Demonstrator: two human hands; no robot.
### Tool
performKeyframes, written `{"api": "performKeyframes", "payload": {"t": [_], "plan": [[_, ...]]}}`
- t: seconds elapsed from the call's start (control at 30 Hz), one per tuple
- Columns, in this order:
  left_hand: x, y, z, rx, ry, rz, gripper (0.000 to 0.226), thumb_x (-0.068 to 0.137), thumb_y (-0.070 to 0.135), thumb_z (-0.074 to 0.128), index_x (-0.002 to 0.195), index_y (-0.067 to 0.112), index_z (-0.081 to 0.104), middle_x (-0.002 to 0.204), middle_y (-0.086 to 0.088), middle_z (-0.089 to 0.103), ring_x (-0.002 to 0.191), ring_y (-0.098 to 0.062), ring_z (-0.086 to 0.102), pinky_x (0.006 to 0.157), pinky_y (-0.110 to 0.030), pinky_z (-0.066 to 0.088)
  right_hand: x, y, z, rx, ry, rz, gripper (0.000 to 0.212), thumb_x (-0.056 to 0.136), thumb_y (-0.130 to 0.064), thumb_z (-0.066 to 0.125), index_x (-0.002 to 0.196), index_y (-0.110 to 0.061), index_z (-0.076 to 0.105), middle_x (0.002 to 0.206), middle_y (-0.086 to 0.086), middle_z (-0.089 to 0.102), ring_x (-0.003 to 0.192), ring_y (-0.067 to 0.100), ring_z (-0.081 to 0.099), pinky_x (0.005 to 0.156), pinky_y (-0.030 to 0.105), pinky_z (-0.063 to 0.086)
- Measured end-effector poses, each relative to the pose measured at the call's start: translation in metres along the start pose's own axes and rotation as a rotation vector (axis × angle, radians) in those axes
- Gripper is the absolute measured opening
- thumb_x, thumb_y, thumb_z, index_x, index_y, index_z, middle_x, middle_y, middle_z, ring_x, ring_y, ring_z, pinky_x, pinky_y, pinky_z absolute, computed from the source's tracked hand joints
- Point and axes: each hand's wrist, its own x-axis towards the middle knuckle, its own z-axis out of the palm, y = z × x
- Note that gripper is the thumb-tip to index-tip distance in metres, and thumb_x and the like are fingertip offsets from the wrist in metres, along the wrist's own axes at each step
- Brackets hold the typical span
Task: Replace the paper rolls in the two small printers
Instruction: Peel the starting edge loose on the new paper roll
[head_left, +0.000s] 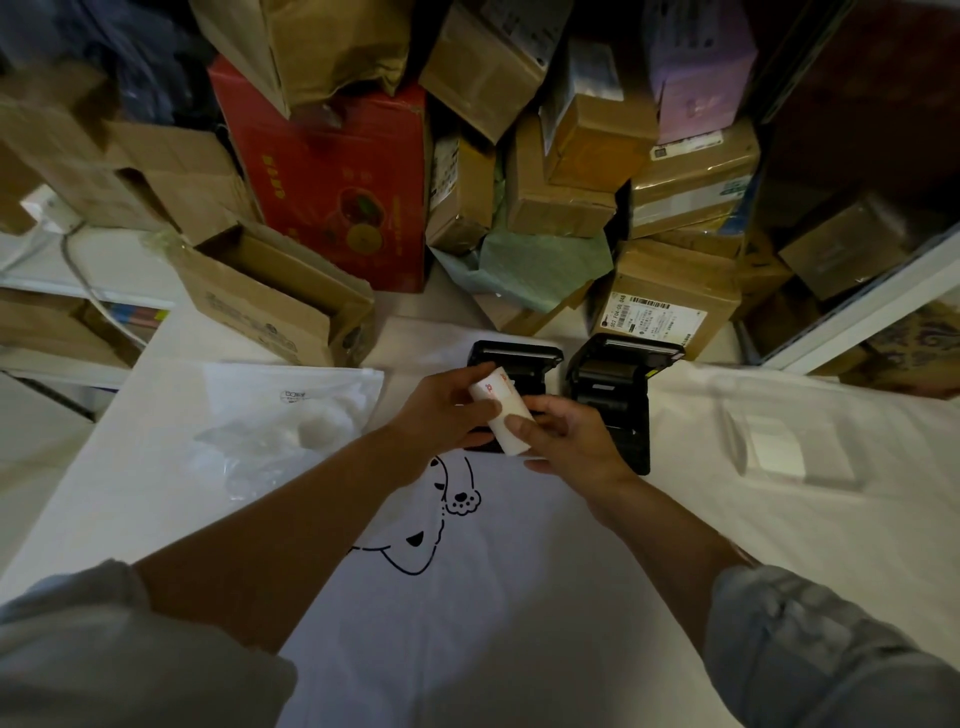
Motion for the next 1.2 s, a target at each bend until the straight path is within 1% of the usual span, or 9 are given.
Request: {"api": "performKeyframes", "payload": {"t": [0.1,0.2,0.4,0.6,0.8,0.9,0.97,1.03,1.2], "plan": [[0.000,-0.001,0.002,0.016,0.009,0.008,0.053,0.090,0.002,0.056,0.138,0.023,0.046,0.129,-0.012,0.052,0.114,-0.026,0.057,0.080,-0.030,0.058,-0.001,0.001,0.000,0.023,-0.002,-0.006,0.034,0.093,-0.017,0.058,0.126,-0.014,0.056,0.101,-0.001,0.063,0.086,0.011,0.062,0.076,0.026,0.052],[0.000,-0.002,0.002,-0.027,0.020,-0.004,0.056,0.088,0.004,0.061,0.139,0.022,0.044,0.126,-0.011,0.054,0.115,-0.027,0.058,0.086,-0.037,0.056,-0.001,0.004,-0.001,0.019,-0.011,-0.016,0.034,0.095,-0.021,0.054,0.129,-0.016,0.055,0.098,-0.008,0.060,0.091,0.007,0.058,0.079,0.026,0.050],[0.000,-0.004,0.001,-0.064,0.104,-0.030,0.040,0.082,0.015,0.071,0.119,0.006,0.059,0.115,-0.012,0.064,0.106,-0.023,0.064,0.077,-0.027,0.058,0.004,-0.003,0.003,-0.066,0.115,-0.250,0.036,0.090,-0.006,0.060,0.126,-0.006,0.059,0.110,0.000,0.063,0.097,0.004,0.058,0.088,0.020,0.049],[0.000,0.001,0.001,-0.127,0.128,-0.062,0.037,0.084,0.019,0.068,0.117,0.007,0.056,0.114,-0.015,0.065,0.097,-0.022,0.068,0.077,-0.030,0.058,0.011,-0.012,0.002,-0.074,0.166,-0.271,0.035,0.081,-0.006,0.071,0.116,-0.007,0.066,0.104,-0.004,0.067,0.086,-0.005,0.061,0.077,0.006,0.048],[-0.005,0.007,-0.002,-0.113,0.028,-0.024,0.033,0.093,0.015,0.056,0.126,0.012,0.054,0.123,-0.012,0.061,0.111,-0.024,0.061,0.093,-0.037,0.051,0.009,-0.020,-0.001,0.009,0.127,-0.122,0.029,0.087,-0.011,0.065,0.116,-0.010,0.066,0.098,-0.007,0.064,0.092,0.006,0.059,0.085,0.024,0.050],[-0.006,0.009,0.001,-0.083,-0.003,-0.021,0.035,0.097,0.014,0.049,0.131,0.012,0.051,0.127,-0.012,0.059,0.116,-0.024,0.058,0.098,-0.039,0.048,0.010,-0.020,-0.003,0.020,0.170,-0.100,0.026,0.083,-0.010,0.069,0.110,-0.009,0.068,0.094,-0.003,0.065,0.088,0.008,0.062,0.073,0.020,0.053],[-0.007,0.011,0.004,-0.082,-0.020,-0.019,0.036,0.098,0.012,0.044,0.134,0.009,0.048,0.129,-0.012,0.058,0.116,-0.023,0.058,0.095,-0.036,0.049,0.011,-0.018,-0.002,0.019,0.215,-0.096,0.026,0.080,-0.011,0.073,0.105,-0.007,0.069,0.094,0.000,0.067,0.087,0.010,0.064,0.071,0.021,0.055],[-0.008,0.014,0.008,-0.083,-0.029,-0.011,0.036,0.100,0.012,0.042,0.135,0.008,0.046,0.126,-0.010,0.058,0.112,-0.021,0.059,0.086,-0.028,0.053,0.012,-0.016,-0.001,0.022,0.242,-0.089,0.025,0.079,-0.013,0.075,0.103,-0.008,0.070,0.095,0.003,0.069,0.091,0.016,0.066,0.081,0.031,0.056],[-0.006,0.017,0.011,-0.099,-0.021,0.000,0.032,0.100,0.014,0.042,0.131,0.010,0.048,0.107,-0.001,0.063,0.094,-0.009,0.062,0.071,-0.019,0.055,0.012,-0.018,0.004,0.011,0.180,-0.033,0.028,0.084,-0.017,0.070,0.111,-0.010,0.065,0.104,0.005,0.068,0.098,0.018,0.063,0.089,0.035,0.053]]}}
